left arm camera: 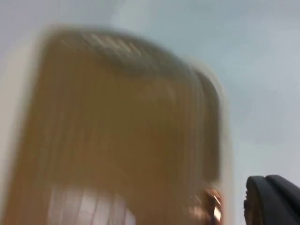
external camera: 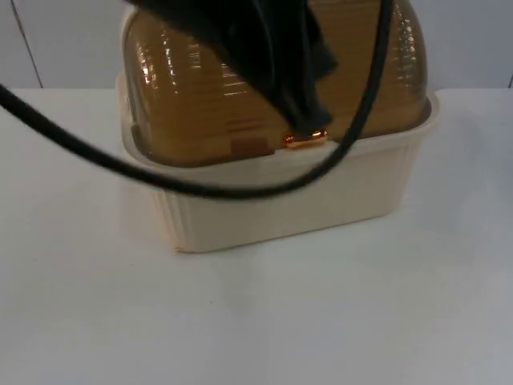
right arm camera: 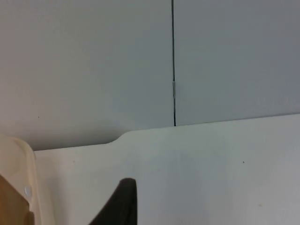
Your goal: Open the box lid with the left hand, place the block into the box with the right hand, then close the box lid with the left hand.
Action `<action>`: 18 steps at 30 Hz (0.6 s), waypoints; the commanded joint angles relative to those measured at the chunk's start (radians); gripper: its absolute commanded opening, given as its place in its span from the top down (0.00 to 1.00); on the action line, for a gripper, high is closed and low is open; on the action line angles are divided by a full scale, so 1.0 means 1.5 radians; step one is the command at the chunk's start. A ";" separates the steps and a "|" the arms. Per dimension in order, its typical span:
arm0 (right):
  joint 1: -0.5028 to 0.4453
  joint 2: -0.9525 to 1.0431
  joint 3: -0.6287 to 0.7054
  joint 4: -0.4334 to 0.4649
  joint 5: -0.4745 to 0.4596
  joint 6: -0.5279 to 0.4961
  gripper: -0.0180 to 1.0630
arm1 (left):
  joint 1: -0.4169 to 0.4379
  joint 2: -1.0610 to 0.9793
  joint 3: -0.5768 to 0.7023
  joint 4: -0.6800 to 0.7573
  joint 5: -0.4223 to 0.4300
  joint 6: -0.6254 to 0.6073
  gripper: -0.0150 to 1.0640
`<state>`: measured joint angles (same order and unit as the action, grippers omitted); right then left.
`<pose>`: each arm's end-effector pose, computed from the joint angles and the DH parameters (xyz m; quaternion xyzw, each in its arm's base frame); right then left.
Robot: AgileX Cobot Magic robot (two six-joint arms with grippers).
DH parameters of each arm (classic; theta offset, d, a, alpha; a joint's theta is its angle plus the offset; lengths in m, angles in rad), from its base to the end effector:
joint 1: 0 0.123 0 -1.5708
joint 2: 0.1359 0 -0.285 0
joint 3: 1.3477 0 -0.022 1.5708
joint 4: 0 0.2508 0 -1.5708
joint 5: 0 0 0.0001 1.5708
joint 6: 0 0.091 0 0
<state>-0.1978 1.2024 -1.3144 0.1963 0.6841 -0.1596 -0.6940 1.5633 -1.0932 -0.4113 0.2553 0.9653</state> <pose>0.2533 -0.0393 0.4301 0.0493 0.8513 -0.0006 0.5224 0.2640 -0.2317 0.2798 0.5416 0.7034 -0.0741 0.4543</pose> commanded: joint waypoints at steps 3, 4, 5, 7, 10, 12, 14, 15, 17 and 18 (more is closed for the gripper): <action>0.001 -0.006 0.002 0.010 0.005 -0.004 0.01 | -0.002 -0.109 0.002 -0.044 -0.058 -0.045 0.99; 0.001 -0.006 0.002 0.010 0.005 -0.004 0.01 | -0.002 -0.109 0.002 -0.044 -0.058 -0.045 0.99; 0.001 -0.006 0.002 0.010 0.008 -0.004 0.01 | 0.005 -0.132 0.002 -0.044 -0.065 -0.059 0.99; 0.001 -0.006 0.002 0.010 0.010 -0.004 0.01 | 0.035 -0.182 0.002 -0.046 -0.073 -0.119 0.99; 0.001 -0.006 0.002 0.010 0.010 -0.004 0.01 | 0.091 -0.219 0.002 -0.046 -0.073 -0.200 0.99; 0.001 -0.006 0.002 0.010 0.010 -0.004 0.01 | 0.168 -0.247 0.002 -0.046 -0.072 -0.256 0.99; 0.001 -0.006 0.002 0.010 0.010 -0.004 0.01 | 0.247 -0.258 0.002 -0.047 -0.065 -0.293 0.99; 0.001 -0.006 0.002 0.010 0.010 -0.004 0.01 | 0.247 -0.258 0.002 -0.047 -0.065 -0.293 0.99; 0.001 -0.006 0.002 0.010 0.010 -0.004 0.01 | 0.347 -0.257 0.002 -0.052 -0.049 -0.340 0.99; 0.001 -0.006 0.002 0.010 0.010 -0.004 0.01 | 0.385 -0.254 0.002 -0.053 -0.040 -0.363 0.99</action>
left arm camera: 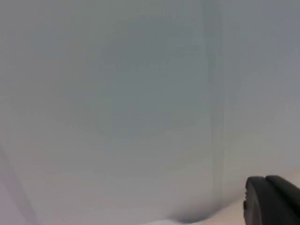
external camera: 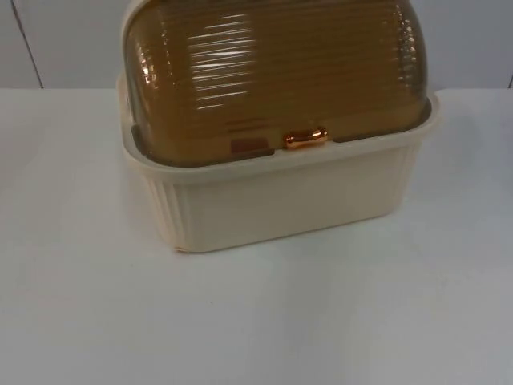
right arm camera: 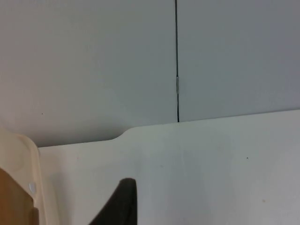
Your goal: Open the box lid with the left hand, place the block into the box with the right hand, then close the box lid with the left hand.
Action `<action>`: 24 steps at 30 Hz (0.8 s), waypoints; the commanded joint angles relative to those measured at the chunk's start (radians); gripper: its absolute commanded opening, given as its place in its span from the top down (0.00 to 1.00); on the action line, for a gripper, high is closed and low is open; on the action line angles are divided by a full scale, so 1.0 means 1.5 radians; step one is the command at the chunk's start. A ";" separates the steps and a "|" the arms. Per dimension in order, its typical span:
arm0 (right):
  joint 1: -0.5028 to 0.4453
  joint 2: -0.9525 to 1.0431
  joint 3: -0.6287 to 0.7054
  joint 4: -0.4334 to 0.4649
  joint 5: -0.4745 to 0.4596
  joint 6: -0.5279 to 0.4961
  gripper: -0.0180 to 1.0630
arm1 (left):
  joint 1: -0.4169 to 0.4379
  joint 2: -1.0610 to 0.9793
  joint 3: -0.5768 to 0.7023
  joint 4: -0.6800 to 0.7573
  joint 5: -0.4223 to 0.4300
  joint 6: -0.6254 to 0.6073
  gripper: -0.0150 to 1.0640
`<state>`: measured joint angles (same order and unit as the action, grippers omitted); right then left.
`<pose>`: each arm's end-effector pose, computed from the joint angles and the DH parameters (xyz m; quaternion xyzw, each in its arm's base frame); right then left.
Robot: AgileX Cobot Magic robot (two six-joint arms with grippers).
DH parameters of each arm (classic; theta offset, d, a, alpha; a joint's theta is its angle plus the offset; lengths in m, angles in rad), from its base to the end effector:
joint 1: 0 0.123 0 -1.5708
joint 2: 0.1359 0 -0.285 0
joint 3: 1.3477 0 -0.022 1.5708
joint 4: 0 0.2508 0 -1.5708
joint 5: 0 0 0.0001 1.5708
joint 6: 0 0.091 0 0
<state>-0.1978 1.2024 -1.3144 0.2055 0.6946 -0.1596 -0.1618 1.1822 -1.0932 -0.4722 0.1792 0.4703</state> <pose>0.2529 -0.0386 0.4294 0.0504 0.8536 0.0046 0.5185 0.2644 -0.0507 0.4058 0.0895 0.7565 -0.0816 0.6427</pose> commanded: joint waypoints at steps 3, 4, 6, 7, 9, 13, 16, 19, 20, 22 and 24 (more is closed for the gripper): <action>0.001 -0.006 0.002 0.005 0.003 -0.004 0.01 | 0.091 0.012 0.002 -0.017 0.035 -0.059 0.99; 0.001 -0.006 0.002 0.005 0.003 -0.004 0.01 | 0.107 0.019 0.001 -0.017 0.047 -0.062 0.99; 0.001 -0.006 0.002 0.005 0.003 -0.004 0.01 | 0.121 0.040 -0.002 -0.003 0.077 -0.062 0.99; 0.001 -0.006 0.002 0.005 0.003 -0.004 0.01 | 0.121 0.047 -0.004 0.002 0.089 -0.062 0.99; 0.001 -0.006 0.011 0.005 -0.002 -0.004 0.01 | 0.121 0.077 -0.024 0.017 0.147 -0.071 0.99; 0.001 -0.007 0.041 0.012 -0.018 -0.004 0.01 | 0.121 0.109 -0.070 0.039 0.215 -0.070 0.99; 0.001 -0.007 0.070 0.026 -0.027 -0.004 0.01 | 0.121 0.109 -0.100 0.062 0.224 -0.074 0.99; 0.001 -0.007 0.080 0.028 -0.031 -0.006 0.01 | 0.121 0.110 -0.112 0.158 0.232 -0.142 0.99; 0.001 -0.007 0.082 0.028 -0.032 -0.006 0.01 | 0.118 0.113 -0.116 0.239 0.239 -0.231 0.99; 0.001 -0.007 0.081 0.029 -0.033 -0.006 0.01 | 0.105 0.114 -0.116 0.394 0.249 -0.349 0.99; 0.001 -0.007 0.081 0.032 -0.034 -0.006 0.01 | 0.093 0.114 -0.116 0.449 0.249 -0.391 0.99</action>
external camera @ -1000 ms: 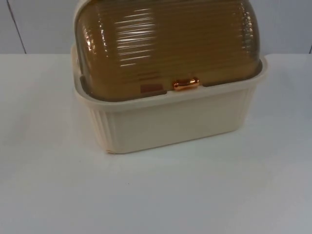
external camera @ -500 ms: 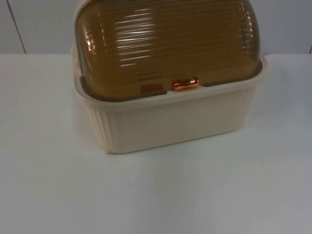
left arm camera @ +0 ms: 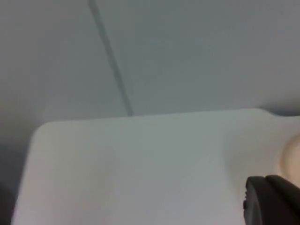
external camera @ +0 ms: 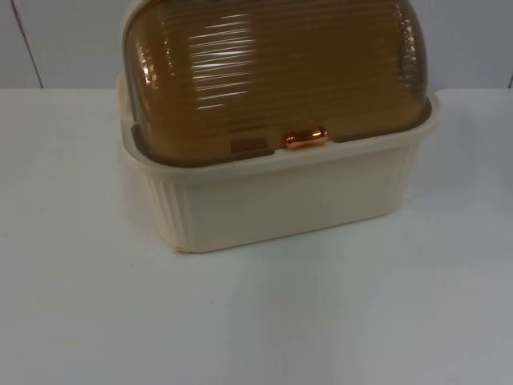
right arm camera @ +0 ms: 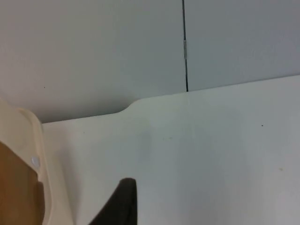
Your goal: Open the box lid with the left hand, place the block into the box with the right hand, then close the box lid with the left hand.
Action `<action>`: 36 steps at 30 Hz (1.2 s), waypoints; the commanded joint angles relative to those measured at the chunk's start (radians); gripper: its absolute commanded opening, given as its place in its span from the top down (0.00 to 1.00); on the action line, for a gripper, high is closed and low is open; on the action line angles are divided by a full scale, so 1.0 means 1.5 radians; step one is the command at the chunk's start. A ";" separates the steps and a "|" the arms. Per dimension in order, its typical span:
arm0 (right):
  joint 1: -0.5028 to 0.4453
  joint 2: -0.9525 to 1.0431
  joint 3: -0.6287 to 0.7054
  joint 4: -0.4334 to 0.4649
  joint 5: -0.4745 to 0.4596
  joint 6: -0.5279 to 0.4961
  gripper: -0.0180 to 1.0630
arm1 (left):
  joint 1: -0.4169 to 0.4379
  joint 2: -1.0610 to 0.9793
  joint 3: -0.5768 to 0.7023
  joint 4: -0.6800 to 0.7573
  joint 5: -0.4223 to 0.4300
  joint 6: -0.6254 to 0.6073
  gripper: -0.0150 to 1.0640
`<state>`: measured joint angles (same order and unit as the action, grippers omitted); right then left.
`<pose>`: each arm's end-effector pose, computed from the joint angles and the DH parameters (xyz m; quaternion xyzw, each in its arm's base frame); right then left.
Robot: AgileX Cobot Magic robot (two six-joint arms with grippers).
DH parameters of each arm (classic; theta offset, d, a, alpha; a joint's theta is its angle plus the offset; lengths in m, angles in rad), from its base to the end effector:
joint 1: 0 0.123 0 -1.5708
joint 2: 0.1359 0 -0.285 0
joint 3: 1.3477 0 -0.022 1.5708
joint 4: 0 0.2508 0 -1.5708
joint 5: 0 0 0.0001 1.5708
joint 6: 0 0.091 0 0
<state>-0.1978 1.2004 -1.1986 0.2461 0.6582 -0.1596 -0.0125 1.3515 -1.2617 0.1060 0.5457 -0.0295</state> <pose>0.2557 -0.0374 0.3958 0.0660 0.8703 0.0262 0.4873 0.3048 0.0012 0.3811 0.0186 0.8711 0.0359 0.4894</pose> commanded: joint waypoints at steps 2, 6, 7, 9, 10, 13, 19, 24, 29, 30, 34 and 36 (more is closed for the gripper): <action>0.001 -0.005 0.004 0.009 -0.009 -0.008 0.01 | -0.043 -0.005 -0.004 0.050 -0.032 -0.065 0.99; 0.001 -0.007 0.004 0.009 -0.009 -0.008 0.01 | -0.086 -0.005 -0.004 0.044 -0.047 -0.022 0.99; 0.001 -0.008 0.004 0.009 -0.009 -0.008 0.01 | -0.094 -0.005 -0.004 0.044 -0.038 -0.002 0.99; 0.001 -0.013 0.004 0.009 -0.009 -0.009 0.01 | -0.099 -0.005 -0.004 0.020 -0.038 -0.004 0.99; 0.001 -0.018 0.004 0.009 -0.009 -0.011 0.01 | -0.099 -0.005 -0.004 0.001 -0.043 -0.004 0.99; 0.001 -0.021 0.004 0.009 -0.009 -0.011 0.01 | -0.099 -0.005 -0.004 -0.006 -0.048 -0.004 0.99; 0.001 -0.028 0.004 0.009 -0.008 -0.011 0.01 | -0.099 -0.004 -0.004 -0.018 -0.046 -0.005 0.66; 0.001 -0.043 0.004 0.009 -0.005 -0.011 0.01 | -0.099 -0.010 -0.004 -0.010 -0.070 -0.008 0.01; 0.001 -0.076 0.004 -0.005 0.002 -0.007 0.01 | -0.099 -0.050 -0.005 -0.014 -0.058 -0.024 0.02; 0.001 -0.076 0.004 -0.005 0.002 -0.007 0.01 | -0.099 -0.050 -0.005 -0.014 -0.058 -0.024 0.02; 0.001 -0.118 0.004 -0.027 0.002 -0.019 0.01 | -0.099 -0.097 -0.007 -0.007 -0.061 -0.024 0.02; 0.001 -0.130 0.004 -0.027 -0.003 -0.019 0.01 | -0.099 -0.109 -0.007 0.006 -0.076 -0.024 0.02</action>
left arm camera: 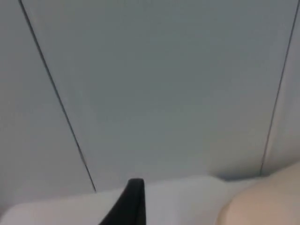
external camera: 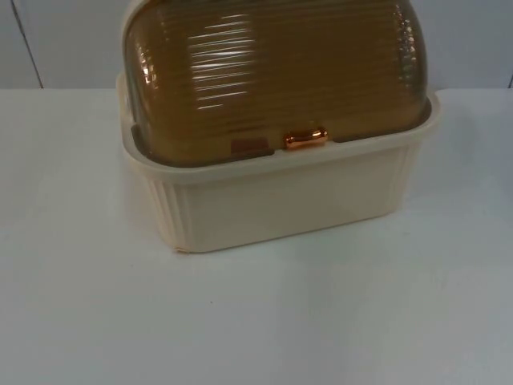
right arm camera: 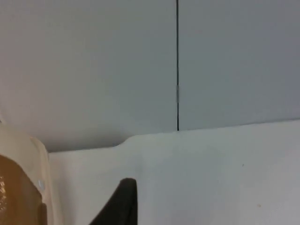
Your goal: Open the box lid with the left hand, place the block into the box with the right hand, then close the box lid with the left hand.
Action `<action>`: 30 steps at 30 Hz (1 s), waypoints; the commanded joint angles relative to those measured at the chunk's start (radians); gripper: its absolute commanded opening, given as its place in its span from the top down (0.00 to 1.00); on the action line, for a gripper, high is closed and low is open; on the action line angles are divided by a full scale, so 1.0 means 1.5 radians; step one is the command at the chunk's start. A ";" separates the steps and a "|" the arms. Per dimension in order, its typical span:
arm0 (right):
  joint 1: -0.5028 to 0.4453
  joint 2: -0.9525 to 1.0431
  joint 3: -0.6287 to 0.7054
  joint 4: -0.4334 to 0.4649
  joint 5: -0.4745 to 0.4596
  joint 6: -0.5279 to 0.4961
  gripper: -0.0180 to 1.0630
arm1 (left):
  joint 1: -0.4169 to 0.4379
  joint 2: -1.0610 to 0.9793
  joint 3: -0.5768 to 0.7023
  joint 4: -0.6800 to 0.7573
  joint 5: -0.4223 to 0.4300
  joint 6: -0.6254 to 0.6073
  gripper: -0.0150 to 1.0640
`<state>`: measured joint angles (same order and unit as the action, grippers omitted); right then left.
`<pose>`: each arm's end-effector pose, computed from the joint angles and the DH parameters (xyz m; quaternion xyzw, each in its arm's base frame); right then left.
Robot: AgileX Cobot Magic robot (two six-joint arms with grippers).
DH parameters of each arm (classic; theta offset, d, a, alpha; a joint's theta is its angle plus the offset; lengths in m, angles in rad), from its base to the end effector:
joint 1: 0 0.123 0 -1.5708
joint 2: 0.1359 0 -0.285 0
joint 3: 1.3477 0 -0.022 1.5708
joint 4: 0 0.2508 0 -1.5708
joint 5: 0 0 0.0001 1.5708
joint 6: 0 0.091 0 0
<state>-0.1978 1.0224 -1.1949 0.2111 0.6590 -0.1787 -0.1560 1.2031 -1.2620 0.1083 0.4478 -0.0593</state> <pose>0.2043 -0.0290 0.4355 0.0417 0.8283 -0.0048 0.5587 0.2637 -0.0372 0.4317 0.0642 0.8020 -0.0161 0.5937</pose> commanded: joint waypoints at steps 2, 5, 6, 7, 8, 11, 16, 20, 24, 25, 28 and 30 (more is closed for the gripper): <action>0.001 -0.036 0.002 0.000 -0.025 -0.006 0.01 | -0.003 -0.039 -0.007 0.012 -0.053 -0.008 0.02; 0.001 -0.060 0.002 0.003 -0.053 -0.001 0.01 | -0.003 -0.060 -0.007 0.010 -0.075 -0.029 0.02; 0.001 -0.071 0.002 0.003 -0.073 0.015 0.01 | -0.003 -0.065 -0.007 0.010 -0.075 -0.029 0.02; 0.001 -0.081 0.002 0.003 -0.081 0.044 0.01 | -0.003 -0.067 -0.007 0.010 -0.067 -0.029 0.02; 0.001 -0.088 0.002 0.001 -0.078 0.064 0.01 | -0.003 -0.067 -0.007 0.011 -0.050 -0.029 0.02; 0.001 -0.094 0.003 -0.036 -0.009 0.057 0.01 | -0.003 -0.056 -0.007 0.022 0.027 -0.029 0.02; 0.001 -0.096 0.055 -0.091 -0.031 0.057 0.01 | 0.016 -0.043 0.015 0.027 0.026 -0.029 0.02; 0.001 -0.136 0.129 -0.109 -0.080 0.062 0.01 | 0.055 -0.070 0.067 0.010 0.010 -0.036 0.02; 0.001 -0.216 0.219 -0.141 -0.132 0.085 0.01 | 0.066 -0.179 0.162 0.043 -0.037 -0.036 0.02; 0.004 -0.242 0.246 -0.165 -0.143 0.095 0.01 | 0.066 -0.219 0.193 0.053 -0.053 -0.036 0.02; 0.055 -0.309 0.283 -0.232 -0.148 0.111 0.01 | 0.066 -0.348 0.248 0.056 -0.059 -0.034 0.02; 0.084 -0.361 0.270 -0.244 -0.131 0.112 0.01 | 0.066 -0.411 0.253 0.047 -0.043 -0.027 0.02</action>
<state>-0.1109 0.5592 -0.7797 -0.1177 0.4692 -0.0182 -0.0579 0.6819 -0.9021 0.1820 0.3830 -0.1048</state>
